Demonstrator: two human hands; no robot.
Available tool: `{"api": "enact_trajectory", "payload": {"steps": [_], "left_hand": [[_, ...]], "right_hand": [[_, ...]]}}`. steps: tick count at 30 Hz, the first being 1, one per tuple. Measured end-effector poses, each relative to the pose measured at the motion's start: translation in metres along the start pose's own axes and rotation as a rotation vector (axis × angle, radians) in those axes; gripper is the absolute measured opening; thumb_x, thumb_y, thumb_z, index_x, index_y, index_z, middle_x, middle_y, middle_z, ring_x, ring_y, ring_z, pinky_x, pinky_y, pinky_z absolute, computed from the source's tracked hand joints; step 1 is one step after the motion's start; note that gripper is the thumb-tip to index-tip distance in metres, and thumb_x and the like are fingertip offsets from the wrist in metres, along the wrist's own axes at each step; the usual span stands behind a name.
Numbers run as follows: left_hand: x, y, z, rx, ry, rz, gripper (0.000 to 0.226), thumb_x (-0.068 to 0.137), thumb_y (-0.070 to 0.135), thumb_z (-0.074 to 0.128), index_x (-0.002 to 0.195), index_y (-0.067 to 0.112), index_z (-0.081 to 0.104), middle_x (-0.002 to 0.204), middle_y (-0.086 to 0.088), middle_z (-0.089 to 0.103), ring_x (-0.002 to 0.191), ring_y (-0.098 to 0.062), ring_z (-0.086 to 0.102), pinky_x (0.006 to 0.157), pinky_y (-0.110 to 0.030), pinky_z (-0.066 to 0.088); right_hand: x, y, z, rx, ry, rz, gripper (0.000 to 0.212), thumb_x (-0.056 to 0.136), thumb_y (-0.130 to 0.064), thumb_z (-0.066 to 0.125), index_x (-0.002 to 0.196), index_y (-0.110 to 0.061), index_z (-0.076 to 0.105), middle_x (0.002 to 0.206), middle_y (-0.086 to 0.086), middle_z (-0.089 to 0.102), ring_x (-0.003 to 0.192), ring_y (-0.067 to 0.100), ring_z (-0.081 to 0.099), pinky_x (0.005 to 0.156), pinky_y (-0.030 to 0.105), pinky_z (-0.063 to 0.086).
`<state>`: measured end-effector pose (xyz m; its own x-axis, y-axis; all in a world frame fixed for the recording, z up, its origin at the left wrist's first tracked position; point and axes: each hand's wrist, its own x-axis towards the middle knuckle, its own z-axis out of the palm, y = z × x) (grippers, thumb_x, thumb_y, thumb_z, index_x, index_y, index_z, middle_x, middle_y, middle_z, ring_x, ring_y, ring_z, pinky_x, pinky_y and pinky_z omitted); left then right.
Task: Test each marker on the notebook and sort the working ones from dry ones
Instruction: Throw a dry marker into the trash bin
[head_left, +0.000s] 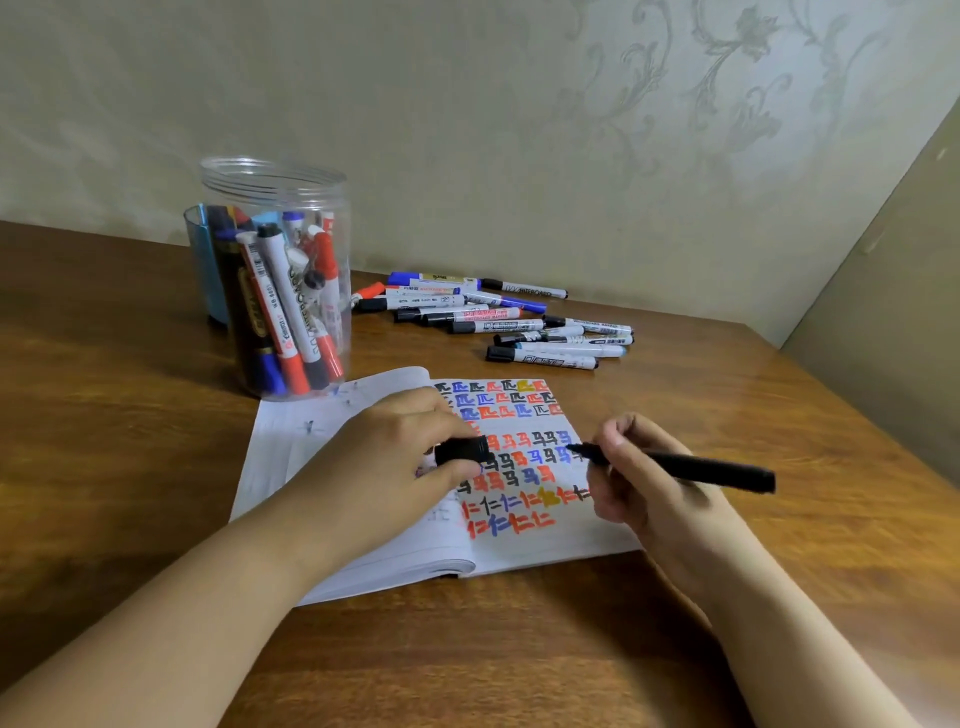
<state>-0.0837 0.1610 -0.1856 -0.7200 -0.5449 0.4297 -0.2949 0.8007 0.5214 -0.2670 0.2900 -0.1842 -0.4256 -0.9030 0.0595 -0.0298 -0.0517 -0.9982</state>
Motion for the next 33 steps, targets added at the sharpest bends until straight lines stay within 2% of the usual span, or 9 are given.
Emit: {"api": "enact_trajectory", "payload": {"steps": [2, 4, 10, 16, 19, 23, 25, 28, 33], "left_hand": [[0.000, 0.001, 0.002, 0.002, -0.021, 0.003, 0.027, 0.082, 0.029, 0.065, 0.109, 0.025, 0.067, 0.090, 0.020, 0.050, 0.088, 0.004, 0.049, 0.071, -0.005, 0.038], [0.000, 0.001, 0.004, 0.001, -0.051, -0.003, 0.027, 0.081, 0.029, 0.066, 0.108, 0.026, 0.066, 0.090, 0.023, 0.048, 0.087, 0.004, 0.049, 0.071, -0.005, 0.038], [-0.002, 0.003, 0.004, -0.007, -0.055, -0.028, 0.019, 0.079, 0.030, 0.068, 0.098, 0.028, 0.065, 0.091, 0.022, 0.051, 0.091, 0.004, 0.050, 0.076, -0.007, 0.040], [-0.003, 0.003, 0.005, 0.006, -0.082, -0.018, 0.019, 0.079, 0.029, 0.068, 0.098, 0.028, 0.065, 0.089, 0.023, 0.050, 0.089, 0.000, 0.052, 0.073, -0.008, 0.040], [-0.003, 0.002, 0.005, 0.010, -0.086, -0.011, 0.019, 0.080, 0.029, 0.068, 0.098, 0.028, 0.065, 0.089, 0.022, 0.050, 0.089, -0.001, 0.052, 0.074, -0.010, 0.040], [-0.003, 0.001, 0.006, -0.005, -0.081, -0.016, 0.017, 0.079, 0.030, 0.068, 0.097, 0.027, 0.066, 0.089, 0.021, 0.052, 0.089, 0.001, 0.051, 0.073, -0.009, 0.039], [-0.003, 0.000, 0.006, -0.009, -0.088, -0.022, 0.018, 0.080, 0.030, 0.068, 0.097, 0.028, 0.066, 0.090, 0.020, 0.052, 0.089, 0.000, 0.052, 0.073, -0.009, 0.039], [-0.003, 0.000, 0.006, -0.012, -0.094, -0.029, 0.018, 0.080, 0.030, 0.067, 0.098, 0.028, 0.066, 0.092, 0.019, 0.054, 0.089, 0.000, 0.052, 0.073, -0.010, 0.040], [-0.003, -0.001, 0.005, -0.003, -0.099, -0.032, 0.017, 0.081, 0.031, 0.067, 0.098, 0.030, 0.065, 0.092, 0.019, 0.053, 0.089, 0.002, 0.051, 0.071, -0.008, 0.039]], "right_hand": [[-0.001, -0.002, 0.002, -0.189, 0.061, -0.026, 0.026, 0.094, -0.033, 0.049, 0.080, -0.011, 0.050, 0.050, 0.000, 0.041, 0.045, 0.010, 0.031, 0.044, 0.020, 0.022], [0.000, -0.002, 0.004, -0.291, 0.086, -0.017, 0.030, 0.094, -0.037, 0.044, 0.078, -0.014, 0.053, 0.049, -0.001, 0.042, 0.044, 0.010, 0.033, 0.043, 0.020, 0.024], [0.000, 0.006, 0.004, -0.592, 0.054, -0.053, 0.021, 0.086, -0.020, 0.063, 0.074, -0.008, 0.051, 0.055, -0.014, 0.061, 0.054, -0.003, 0.057, 0.045, 0.011, 0.037], [-0.001, 0.007, 0.004, -0.668, 0.077, -0.063, 0.024, 0.086, -0.018, 0.063, 0.069, -0.011, 0.047, 0.067, 0.000, 0.065, 0.063, 0.005, 0.063, 0.045, 0.012, 0.037], [0.001, 0.011, 0.005, -0.710, 0.057, -0.026, 0.023, 0.085, -0.022, 0.063, 0.070, -0.014, 0.048, 0.076, 0.004, 0.068, 0.070, 0.013, 0.066, 0.050, 0.023, 0.044], [0.000, 0.010, 0.005, -0.721, 0.035, -0.035, 0.025, 0.084, -0.022, 0.064, 0.067, -0.016, 0.046, 0.079, 0.008, 0.067, 0.073, 0.020, 0.065, 0.054, 0.028, 0.044], [-0.001, 0.010, 0.004, -0.706, 0.034, -0.041, 0.026, 0.084, -0.022, 0.065, 0.068, -0.014, 0.047, 0.078, 0.008, 0.067, 0.072, 0.018, 0.065, 0.054, 0.026, 0.042], [-0.001, 0.009, 0.004, -0.704, 0.061, -0.029, 0.025, 0.086, -0.019, 0.064, 0.070, -0.010, 0.047, 0.074, 0.003, 0.067, 0.066, 0.004, 0.064, 0.046, 0.016, 0.039], [-0.002, 0.005, 0.004, -0.729, 0.008, 0.007, 0.028, 0.086, -0.018, 0.062, 0.066, -0.013, 0.043, 0.074, 0.007, 0.064, 0.063, -0.002, 0.061, 0.050, 0.019, 0.039]]}}
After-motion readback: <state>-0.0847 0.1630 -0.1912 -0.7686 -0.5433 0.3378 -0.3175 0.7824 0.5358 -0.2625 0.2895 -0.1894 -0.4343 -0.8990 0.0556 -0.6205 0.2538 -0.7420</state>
